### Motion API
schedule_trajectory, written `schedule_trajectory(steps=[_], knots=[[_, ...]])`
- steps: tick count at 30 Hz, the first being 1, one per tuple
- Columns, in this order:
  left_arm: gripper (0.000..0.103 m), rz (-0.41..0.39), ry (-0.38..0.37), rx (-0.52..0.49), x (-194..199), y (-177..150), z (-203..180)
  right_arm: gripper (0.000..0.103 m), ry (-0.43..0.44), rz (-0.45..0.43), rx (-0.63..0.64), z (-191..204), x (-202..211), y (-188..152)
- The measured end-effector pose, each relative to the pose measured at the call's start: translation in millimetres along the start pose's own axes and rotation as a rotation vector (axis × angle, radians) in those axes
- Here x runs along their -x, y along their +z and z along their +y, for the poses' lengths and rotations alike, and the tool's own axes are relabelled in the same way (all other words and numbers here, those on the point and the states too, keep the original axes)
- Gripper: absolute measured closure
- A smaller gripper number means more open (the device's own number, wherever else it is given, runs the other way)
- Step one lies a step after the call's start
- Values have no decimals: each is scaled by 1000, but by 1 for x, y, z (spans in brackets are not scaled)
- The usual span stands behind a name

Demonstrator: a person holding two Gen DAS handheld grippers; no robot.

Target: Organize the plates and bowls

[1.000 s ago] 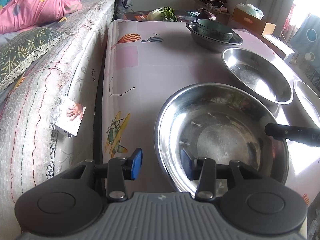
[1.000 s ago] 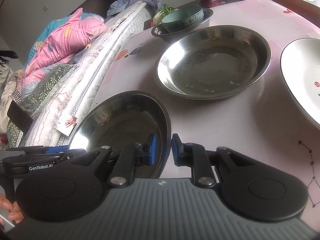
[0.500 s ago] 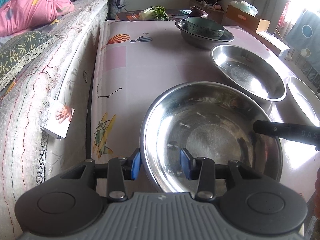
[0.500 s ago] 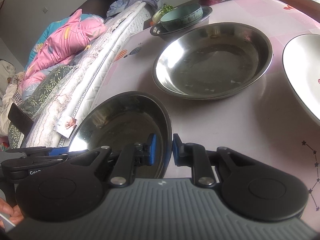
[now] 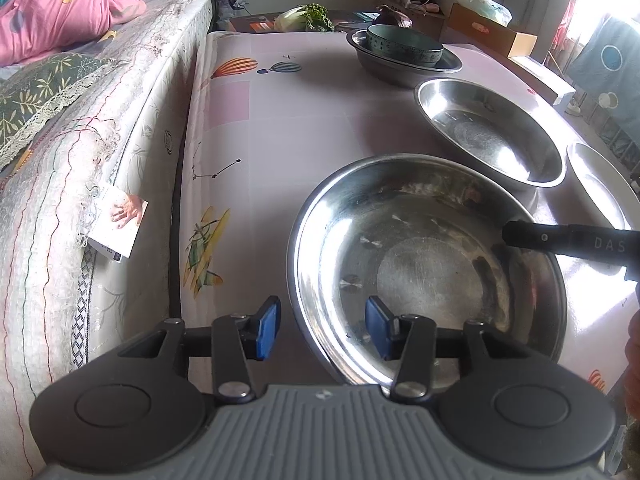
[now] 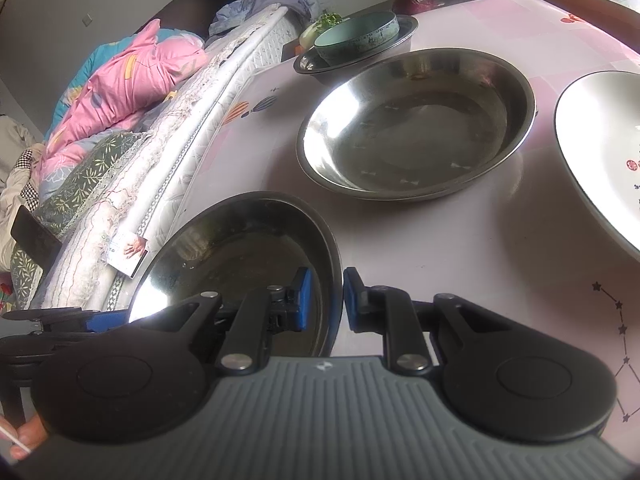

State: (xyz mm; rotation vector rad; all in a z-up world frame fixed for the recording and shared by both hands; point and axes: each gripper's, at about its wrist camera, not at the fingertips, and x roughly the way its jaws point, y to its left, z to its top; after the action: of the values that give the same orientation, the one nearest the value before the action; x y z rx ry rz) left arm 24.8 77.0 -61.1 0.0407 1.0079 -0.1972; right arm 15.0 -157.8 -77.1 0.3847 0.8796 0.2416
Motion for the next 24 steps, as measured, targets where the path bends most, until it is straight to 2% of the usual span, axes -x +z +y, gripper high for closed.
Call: schedule_trajectory(steps=[24], knots=[[54, -13, 37, -31, -14, 8, -11, 84, -5, -5, 2, 2, -11, -2]])
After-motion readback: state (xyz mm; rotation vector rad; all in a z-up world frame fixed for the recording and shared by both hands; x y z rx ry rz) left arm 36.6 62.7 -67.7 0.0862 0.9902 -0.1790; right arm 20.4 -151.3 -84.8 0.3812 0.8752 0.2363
